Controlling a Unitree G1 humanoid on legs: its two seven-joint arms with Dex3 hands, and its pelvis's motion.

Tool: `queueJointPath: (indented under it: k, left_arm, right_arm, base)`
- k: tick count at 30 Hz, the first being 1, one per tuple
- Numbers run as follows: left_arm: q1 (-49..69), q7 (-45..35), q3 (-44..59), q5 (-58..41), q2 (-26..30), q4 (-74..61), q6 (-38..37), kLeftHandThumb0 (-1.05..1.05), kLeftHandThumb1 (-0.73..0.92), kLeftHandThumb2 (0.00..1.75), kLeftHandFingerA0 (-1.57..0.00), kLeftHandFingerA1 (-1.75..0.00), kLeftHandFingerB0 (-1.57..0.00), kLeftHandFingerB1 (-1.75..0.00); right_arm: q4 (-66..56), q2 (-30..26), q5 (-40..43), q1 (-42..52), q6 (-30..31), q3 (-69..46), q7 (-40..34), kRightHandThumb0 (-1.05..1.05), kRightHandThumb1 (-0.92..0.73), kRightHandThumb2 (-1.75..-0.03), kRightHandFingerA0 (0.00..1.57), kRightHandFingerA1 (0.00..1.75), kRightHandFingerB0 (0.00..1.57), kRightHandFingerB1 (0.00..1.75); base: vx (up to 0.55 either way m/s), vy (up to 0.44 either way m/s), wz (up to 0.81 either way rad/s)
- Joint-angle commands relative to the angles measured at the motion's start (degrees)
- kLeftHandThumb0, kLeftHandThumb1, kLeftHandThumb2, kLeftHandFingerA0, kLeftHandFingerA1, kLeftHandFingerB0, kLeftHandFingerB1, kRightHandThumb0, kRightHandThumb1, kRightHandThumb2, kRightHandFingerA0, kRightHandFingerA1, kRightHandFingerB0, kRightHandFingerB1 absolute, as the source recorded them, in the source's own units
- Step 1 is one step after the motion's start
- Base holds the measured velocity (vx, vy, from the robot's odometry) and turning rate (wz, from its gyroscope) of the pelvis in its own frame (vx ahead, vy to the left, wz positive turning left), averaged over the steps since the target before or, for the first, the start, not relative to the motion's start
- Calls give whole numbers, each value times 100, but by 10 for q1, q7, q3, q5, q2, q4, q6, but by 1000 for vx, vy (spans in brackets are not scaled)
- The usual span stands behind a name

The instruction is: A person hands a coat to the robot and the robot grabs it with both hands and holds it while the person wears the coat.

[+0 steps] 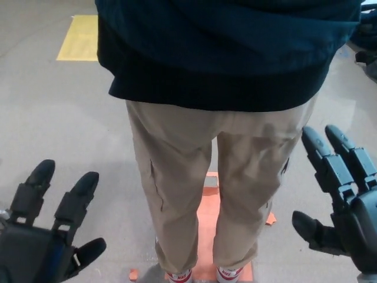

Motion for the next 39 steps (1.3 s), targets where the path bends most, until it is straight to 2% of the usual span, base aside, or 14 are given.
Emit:
queueJointPath:
  k: [1, 2, 3, 5, 6, 11, 12, 15, 16, 19, 21, 29, 30, 39]
  left_arm:
    - [-42, -78, -19, -13, 12, 63, 34, -84, 92, 72, -26, -34, -25, -30]
    - [-49, -85, -22, -15, 13, 73, 34, -84, 92, 72, -26, -34, -25, -30]
    - [-54, -106, -26, -20, 13, 79, 40, -79, 92, 78, -24, -34, -24, -30]
    - [-62, -135, -29, -25, 11, 85, 53, -84, 92, 79, -25, -36, -25, -32]
    - [-78, -160, -33, -28, 11, 100, 63, -83, 92, 79, -25, -36, -25, -32]
    - [-123, -221, -44, -37, 9, 149, 80, -78, 92, 78, -22, -32, -23, -30]
    - [-136, -225, -49, -36, 6, 166, 79, -79, 92, 78, -24, -33, -26, -31]
    - [-152, -235, -57, -33, 4, 183, 85, -84, 92, 73, -24, -33, -26, -30]
    - [-164, -254, -59, -39, 3, 197, 83, -79, 92, 77, -23, -33, -28, -32]
    - [-187, -270, -65, -43, 0, 227, 79, -79, 92, 77, -25, -33, -31, -33]
    - [-198, -280, -68, -50, -3, 242, 72, -79, 92, 77, -24, -33, -31, -33]
    - [-252, -288, -83, -47, -11, 312, 57, -79, 92, 78, -27, -33, -32, -33]
    - [-258, -290, -84, -49, -11, 319, 53, -80, 92, 79, -26, -33, -31, -33]
    - [-312, -289, -102, -61, -17, 392, 36, -79, 92, 77, -24, -32, -28, -32]
  right_arm:
    - [60, 0, 24, -16, 3, 6, 47, -86, -73, -105, 9, 34, 9, 27]
    - [68, -1, 24, -18, 6, 7, 52, -86, -73, -105, 9, 34, 9, 27]
    - [79, -3, 23, -20, 10, 9, 59, -78, -87, -68, 10, 27, 9, 24]
    - [96, -4, 25, -26, 13, 11, 71, -79, -88, -69, 10, 26, 10, 24]
    - [104, -7, 26, -37, 30, 14, 100, -87, -74, -107, 9, 35, 9, 26]
    - [110, -15, 19, -65, 105, 28, 210, -87, -76, -110, 9, 33, 9, 28]
    - [113, -18, 18, -71, 121, 32, 238, -81, -90, -69, 12, 26, 10, 24]
    - [110, -22, 21, -78, 146, 37, 279, -82, -91, -71, 11, 25, 10, 23]
    - [117, -21, 19, -91, 177, 42, 321, -84, -73, -108, 9, 35, 9, 30]
    - [135, -17, 17, -115, 229, 53, 391, -80, -70, -104, 8, 38, 8, 33]
    - [152, -16, 16, -127, 237, 57, 405, -36, -50, -107, 0, 46, 0, 45]
    - [222, -6, 7, -186, 244, 89, 442, -35, -52, -108, 1, 46, 1, 44]
    - [226, -5, 6, -191, 246, 91, 442, -69, -83, -66, 18, 28, 23, 29]
    - [266, 2, 4, -229, 253, 113, 430, -68, -84, -66, 20, 28, 26, 30]
  base:
    - [0, 0, 0]
    - [0, 0, 0]
    - [0, 0, 0]
    - [0, 0, 0]
    - [0, 0, 0]
    - [0, 0, 0]
    - [0, 0, 0]
    - [0, 0, 0]
    - [0, 0, 0]
    - [0, 0, 0]
    - [0, 0, 0]
    - [0, 0, 0]
    - [0, 0, 0]
    - [0, 0, 0]
